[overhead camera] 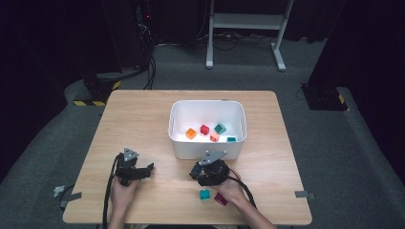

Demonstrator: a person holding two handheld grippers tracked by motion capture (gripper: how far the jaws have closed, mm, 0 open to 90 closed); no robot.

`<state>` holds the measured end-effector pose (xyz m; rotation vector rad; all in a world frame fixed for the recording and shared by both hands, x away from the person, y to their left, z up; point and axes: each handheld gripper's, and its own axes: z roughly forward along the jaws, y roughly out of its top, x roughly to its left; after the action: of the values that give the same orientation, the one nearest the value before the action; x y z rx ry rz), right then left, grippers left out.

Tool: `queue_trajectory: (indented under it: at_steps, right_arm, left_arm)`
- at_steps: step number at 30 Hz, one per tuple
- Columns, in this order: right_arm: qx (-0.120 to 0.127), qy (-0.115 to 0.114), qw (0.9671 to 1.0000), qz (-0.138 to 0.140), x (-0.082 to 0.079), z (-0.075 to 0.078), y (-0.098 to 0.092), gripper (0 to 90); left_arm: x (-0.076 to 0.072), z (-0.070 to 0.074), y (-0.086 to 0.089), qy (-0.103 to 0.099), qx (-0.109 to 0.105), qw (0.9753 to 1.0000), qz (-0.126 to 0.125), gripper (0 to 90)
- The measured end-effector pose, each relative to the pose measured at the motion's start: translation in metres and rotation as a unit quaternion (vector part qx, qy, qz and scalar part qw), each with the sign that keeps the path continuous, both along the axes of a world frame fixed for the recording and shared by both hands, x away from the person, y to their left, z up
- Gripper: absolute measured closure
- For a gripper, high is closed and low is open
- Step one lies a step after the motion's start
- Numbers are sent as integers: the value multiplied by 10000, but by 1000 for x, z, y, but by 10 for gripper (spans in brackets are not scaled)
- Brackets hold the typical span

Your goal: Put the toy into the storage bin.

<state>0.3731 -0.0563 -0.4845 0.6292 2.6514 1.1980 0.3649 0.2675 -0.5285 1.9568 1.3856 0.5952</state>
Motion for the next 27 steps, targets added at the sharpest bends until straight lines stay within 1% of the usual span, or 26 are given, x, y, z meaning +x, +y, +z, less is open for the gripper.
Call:
queue_trajectory:
  at_steps: [2,5,12,15,20,24,27]
  right_arm:
    - [-76,-5,9999,-132,3,-2,1,473]
    - [-141,38,9996,-237,7,-5,2,466]
    - [-417,199,9987,-214,15,-17,8,464]
    - [-513,281,9980,-225,17,-20,10,492]
    - [-605,213,9979,-132,16,-22,11,571]
    - [-619,154,9979,-96,15,-21,10,583]
    - [-566,128,9983,-90,15,-20,9,585]
  left_arm:
    - [0,0,0,1,1,10000,-1,144]
    - [0,0,0,0,3,10000,-2,144]
    - [0,0,0,-1,2,10000,-1,145]
    - [0,0,0,0,1,10000,-1,145]
    - [0,0,0,-1,1,10000,-1,144]
    - [0,0,0,0,2,10000,-1,144]
    - [0,0,0,1,2,10000,-1,145]
